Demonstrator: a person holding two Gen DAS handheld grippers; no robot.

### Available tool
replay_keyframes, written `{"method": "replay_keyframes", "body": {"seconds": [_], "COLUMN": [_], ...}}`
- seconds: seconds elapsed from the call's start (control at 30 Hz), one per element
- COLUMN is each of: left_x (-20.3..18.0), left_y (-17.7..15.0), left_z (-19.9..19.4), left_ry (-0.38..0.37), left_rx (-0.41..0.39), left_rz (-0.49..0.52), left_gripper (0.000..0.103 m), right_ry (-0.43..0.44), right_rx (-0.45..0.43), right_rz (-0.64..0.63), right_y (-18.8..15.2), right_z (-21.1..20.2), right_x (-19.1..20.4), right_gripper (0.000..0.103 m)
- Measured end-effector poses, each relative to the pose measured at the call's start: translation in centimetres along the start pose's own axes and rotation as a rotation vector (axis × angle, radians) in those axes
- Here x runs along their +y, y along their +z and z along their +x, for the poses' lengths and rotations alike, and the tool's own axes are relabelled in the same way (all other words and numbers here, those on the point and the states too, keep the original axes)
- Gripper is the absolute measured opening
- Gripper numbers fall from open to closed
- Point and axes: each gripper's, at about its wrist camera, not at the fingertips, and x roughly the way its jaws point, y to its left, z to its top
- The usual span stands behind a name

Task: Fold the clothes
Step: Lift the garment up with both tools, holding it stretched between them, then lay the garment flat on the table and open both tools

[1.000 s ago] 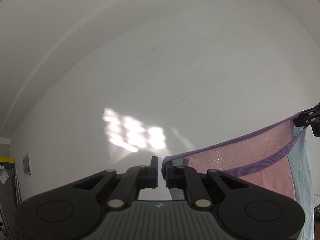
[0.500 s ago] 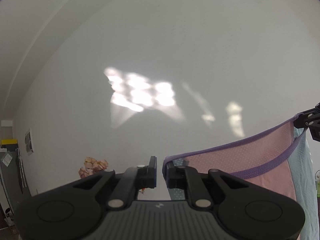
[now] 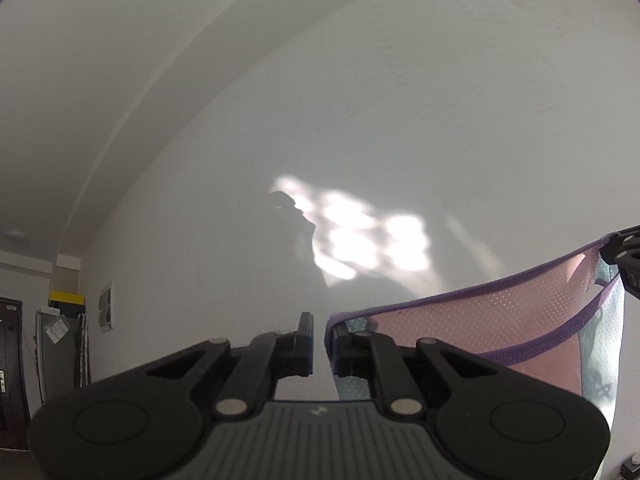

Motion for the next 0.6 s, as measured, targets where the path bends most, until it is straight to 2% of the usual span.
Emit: {"method": "replay_keyframes", "body": {"seconds": [0.07, 0.17, 0.27, 0.33, 0.4, 0.43, 0.53, 0.6], "left_x": [-0.2, -1.1, -2.4, -3.1, -3.9, -4.5, -6.8, -8.5], "left_y": [-0.8, -3.6, -7.9, -11.3, -14.6, -16.3, -20.2, -22.1], "left_z": [-1.7, -6.7, -14.6, -20.7, -26.5, -29.2, -35.9, -38.8], "left_ry": [-0.04, -0.108, -0.172, -0.244, -0.335, -0.4, -0.583, -0.636], "left_rx": [-0.016, -0.016, -0.007, 0.018, 0.081, 0.138, 0.302, 0.369], "left_rz": [0.019, 0.088, 0.197, 0.251, 0.292, 0.3, 0.3, 0.309], "left_gripper": [0.009, 0.009, 0.009, 0.009, 0.009, 0.009, 0.008, 0.008], "right_ry": [0.015, 0.054, 0.147, 0.235, 0.317, 0.34, 0.367, 0.367], "right_rx": [0.012, 0.047, 0.078, 0.107, 0.16, 0.192, 0.328, 0.447], "right_rz": [-0.009, -0.061, -0.103, -0.13, -0.169, -0.189, -0.238, -0.239], "right_y": [-1.2, -5.2, -10.7, -14.5, -18.7, -21.0, -27.8, -31.5], "right_z": [-0.8, -2.6, -6.3, -9.9, -14.3, -16.6, -22.5, -25.0], "right_x": [-0.1, -0.5, -1.2, -2.4, -3.6, -4.2, -5.7, -6.9], "right_gripper": [0.001, 0.001, 0.001, 0.001, 0.001, 0.001, 0.001, 0.001]}}
